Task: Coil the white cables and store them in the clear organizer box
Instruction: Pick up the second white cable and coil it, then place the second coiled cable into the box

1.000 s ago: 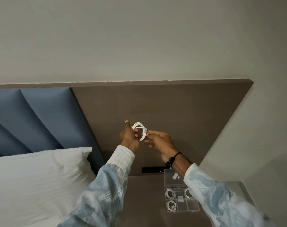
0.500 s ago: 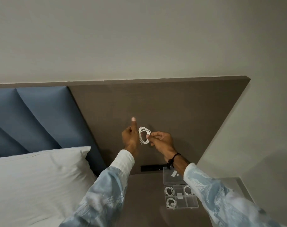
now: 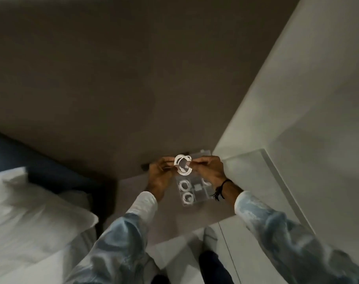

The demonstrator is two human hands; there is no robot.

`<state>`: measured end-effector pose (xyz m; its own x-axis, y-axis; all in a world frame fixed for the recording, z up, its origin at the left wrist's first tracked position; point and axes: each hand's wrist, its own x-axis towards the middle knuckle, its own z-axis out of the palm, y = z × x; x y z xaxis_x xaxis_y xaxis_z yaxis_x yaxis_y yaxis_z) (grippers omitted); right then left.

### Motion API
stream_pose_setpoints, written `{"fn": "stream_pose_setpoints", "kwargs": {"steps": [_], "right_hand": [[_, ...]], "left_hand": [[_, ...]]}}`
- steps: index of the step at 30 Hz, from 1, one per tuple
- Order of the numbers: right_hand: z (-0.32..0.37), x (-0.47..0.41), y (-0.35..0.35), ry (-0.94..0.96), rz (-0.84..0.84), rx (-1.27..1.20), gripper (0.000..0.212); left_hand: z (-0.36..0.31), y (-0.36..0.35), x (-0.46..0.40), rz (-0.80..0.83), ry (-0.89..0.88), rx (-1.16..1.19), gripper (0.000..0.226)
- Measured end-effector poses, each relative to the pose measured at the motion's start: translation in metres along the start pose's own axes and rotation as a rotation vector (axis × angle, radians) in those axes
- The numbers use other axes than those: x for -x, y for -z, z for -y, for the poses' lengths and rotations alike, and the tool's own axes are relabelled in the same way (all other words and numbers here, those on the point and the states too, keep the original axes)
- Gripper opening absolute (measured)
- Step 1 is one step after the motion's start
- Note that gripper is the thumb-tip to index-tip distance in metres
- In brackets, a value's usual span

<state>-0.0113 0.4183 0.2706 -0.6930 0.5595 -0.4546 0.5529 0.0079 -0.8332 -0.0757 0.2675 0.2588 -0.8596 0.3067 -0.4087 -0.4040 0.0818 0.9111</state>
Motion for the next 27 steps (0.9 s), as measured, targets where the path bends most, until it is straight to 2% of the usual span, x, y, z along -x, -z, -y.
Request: {"fn": "stream_pose_setpoints", "kwargs": {"steps": [3,6,10,13,16,20,23,27], "right_hand": [[-0.084,-0.040,0.020,-0.134,-0.032,0.041,0.014],[-0.177,-0.083,0.040,-0.264,-0.026,0.082,0.007],[-0.280,-0.137,0.046,-0.378,-0.019,0.102,0.011],[-0.332,-0.173,0.044,-0.430,-0.034,0.121,0.021],[-0.358,-0.199,0.041,-0.400,-0.065,0.171,0.026],[-0.358,-0.211,0.040,-0.313,-0.115,0.237,0.026],[-0.355,-0.211,0.040,-0.264,-0.105,0.310,0.026],[-0.353,-0.208,0.031,-0.121,-0.085,0.488,0.018]], "left_hand": [[0.080,-0.039,-0.023,0.015,0.101,0.013,0.031],[0.168,-0.080,-0.045,0.008,0.173,-0.108,0.029],[0.268,-0.124,-0.082,-0.062,0.305,-0.201,0.032],[0.321,-0.147,-0.112,-0.129,0.309,-0.266,0.030],[0.354,-0.165,-0.132,-0.163,0.239,-0.351,0.023],[0.364,-0.171,-0.137,-0.204,0.015,-0.603,0.014],[0.365,-0.168,-0.137,-0.146,-0.119,-0.819,0.016],[0.362,-0.168,-0.137,-0.044,-0.141,-0.923,0.018]]}}
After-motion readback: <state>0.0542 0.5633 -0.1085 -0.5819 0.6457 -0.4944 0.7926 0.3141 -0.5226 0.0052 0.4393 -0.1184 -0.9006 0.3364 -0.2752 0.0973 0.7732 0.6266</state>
